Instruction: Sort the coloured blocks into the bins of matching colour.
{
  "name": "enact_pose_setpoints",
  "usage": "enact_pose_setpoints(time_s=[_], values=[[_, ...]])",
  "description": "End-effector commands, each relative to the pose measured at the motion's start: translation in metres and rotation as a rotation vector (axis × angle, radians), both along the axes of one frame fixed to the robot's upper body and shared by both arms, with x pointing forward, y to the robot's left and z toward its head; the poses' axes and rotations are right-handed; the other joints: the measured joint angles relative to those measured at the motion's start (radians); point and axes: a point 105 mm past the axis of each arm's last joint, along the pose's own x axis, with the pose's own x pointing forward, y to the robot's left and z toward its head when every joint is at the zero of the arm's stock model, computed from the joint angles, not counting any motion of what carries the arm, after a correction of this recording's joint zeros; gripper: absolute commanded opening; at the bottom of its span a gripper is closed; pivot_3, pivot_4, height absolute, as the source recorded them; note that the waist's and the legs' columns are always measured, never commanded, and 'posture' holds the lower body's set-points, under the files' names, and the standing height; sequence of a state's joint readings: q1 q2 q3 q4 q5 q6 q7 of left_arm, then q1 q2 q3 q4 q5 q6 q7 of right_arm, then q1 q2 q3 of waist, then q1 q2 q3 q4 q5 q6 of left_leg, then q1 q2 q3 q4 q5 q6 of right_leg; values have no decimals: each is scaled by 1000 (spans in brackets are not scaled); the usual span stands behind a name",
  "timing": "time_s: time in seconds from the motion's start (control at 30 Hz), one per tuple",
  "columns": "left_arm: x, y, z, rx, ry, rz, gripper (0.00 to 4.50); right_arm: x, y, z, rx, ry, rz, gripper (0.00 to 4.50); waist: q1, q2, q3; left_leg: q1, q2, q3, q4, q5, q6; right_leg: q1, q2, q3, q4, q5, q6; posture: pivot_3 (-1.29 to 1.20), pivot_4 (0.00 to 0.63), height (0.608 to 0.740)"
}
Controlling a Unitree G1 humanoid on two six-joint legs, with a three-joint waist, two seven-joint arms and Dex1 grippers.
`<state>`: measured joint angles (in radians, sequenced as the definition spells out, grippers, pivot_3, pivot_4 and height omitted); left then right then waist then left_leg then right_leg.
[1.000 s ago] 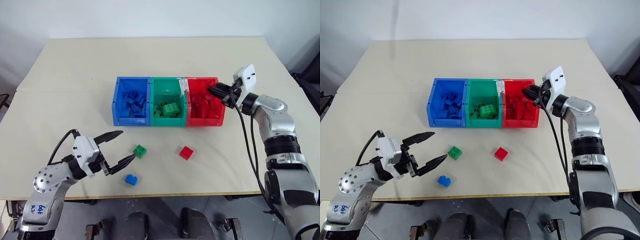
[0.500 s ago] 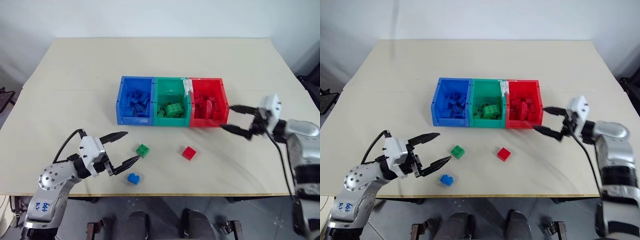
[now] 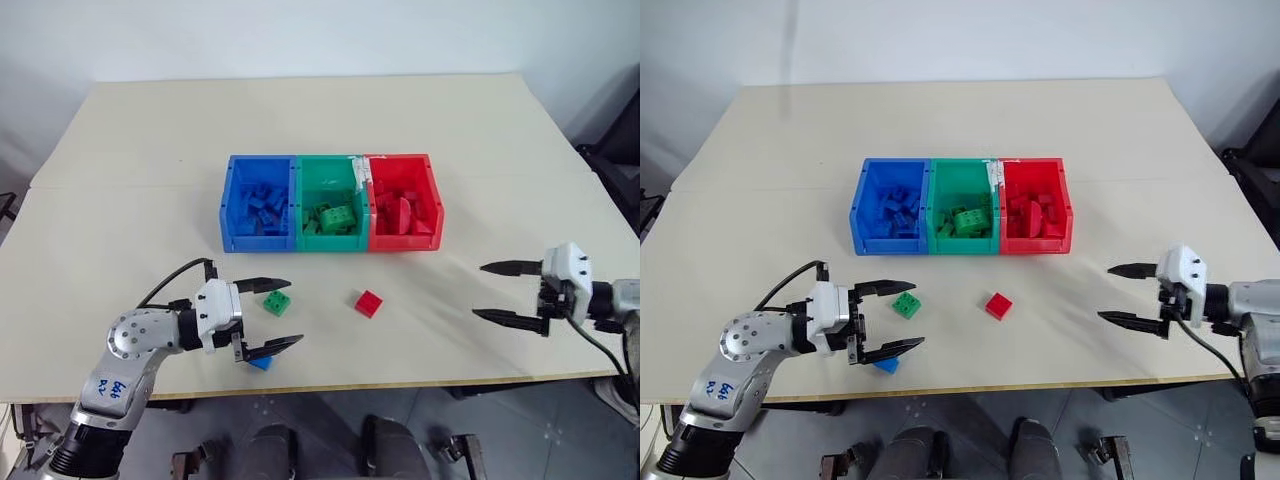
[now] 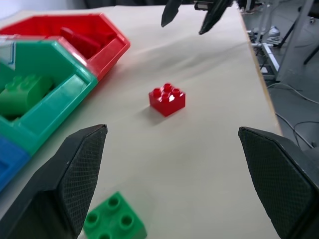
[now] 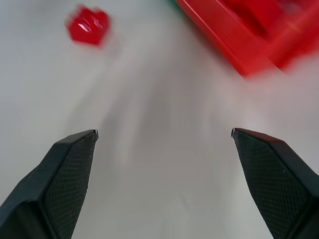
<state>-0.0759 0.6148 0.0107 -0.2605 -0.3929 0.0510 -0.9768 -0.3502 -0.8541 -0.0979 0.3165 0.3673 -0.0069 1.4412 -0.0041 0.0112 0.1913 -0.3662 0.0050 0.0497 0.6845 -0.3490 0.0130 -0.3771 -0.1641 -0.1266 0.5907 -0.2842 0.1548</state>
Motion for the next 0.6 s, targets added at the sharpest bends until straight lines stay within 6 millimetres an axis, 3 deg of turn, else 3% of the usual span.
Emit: enact_pose_setpoints(time_s=[0.03,0.17,0.33,0.43,0.6], values=[[-1,14,5,2,-32,57,4500,3,40,10,31,11,98,4485,3,0,0,0,0,0,0,0,0,0,0,0,0,0,0,0,150,740],[-10,26,2,10,5,96,4500,7,83,-1,-2,95,129,4485,9,0,0,-2,-1,-6,1,0,0,0,0,-1,0,0,0,0,150,740],[-22,31,3,2,-7,170,4500,19,100,-13,-56,75,81,4485,23,0,0,-3,-2,-12,1,-1,0,-1,-1,-1,-1,0,0,0,150,740],[-26,35,0,10,-7,211,4500,16,105,-21,-54,105,89,3895,27,0,0,-3,-2,-11,1,-1,1,-1,-1,-2,-1,0,0,0,150,740],[-27,34,1,0,-11,223,4500,13,114,-23,-23,121,109,2149,26,0,0,-3,-2,-9,1,-1,0,-1,-1,-2,-1,0,0,0,150,740]])
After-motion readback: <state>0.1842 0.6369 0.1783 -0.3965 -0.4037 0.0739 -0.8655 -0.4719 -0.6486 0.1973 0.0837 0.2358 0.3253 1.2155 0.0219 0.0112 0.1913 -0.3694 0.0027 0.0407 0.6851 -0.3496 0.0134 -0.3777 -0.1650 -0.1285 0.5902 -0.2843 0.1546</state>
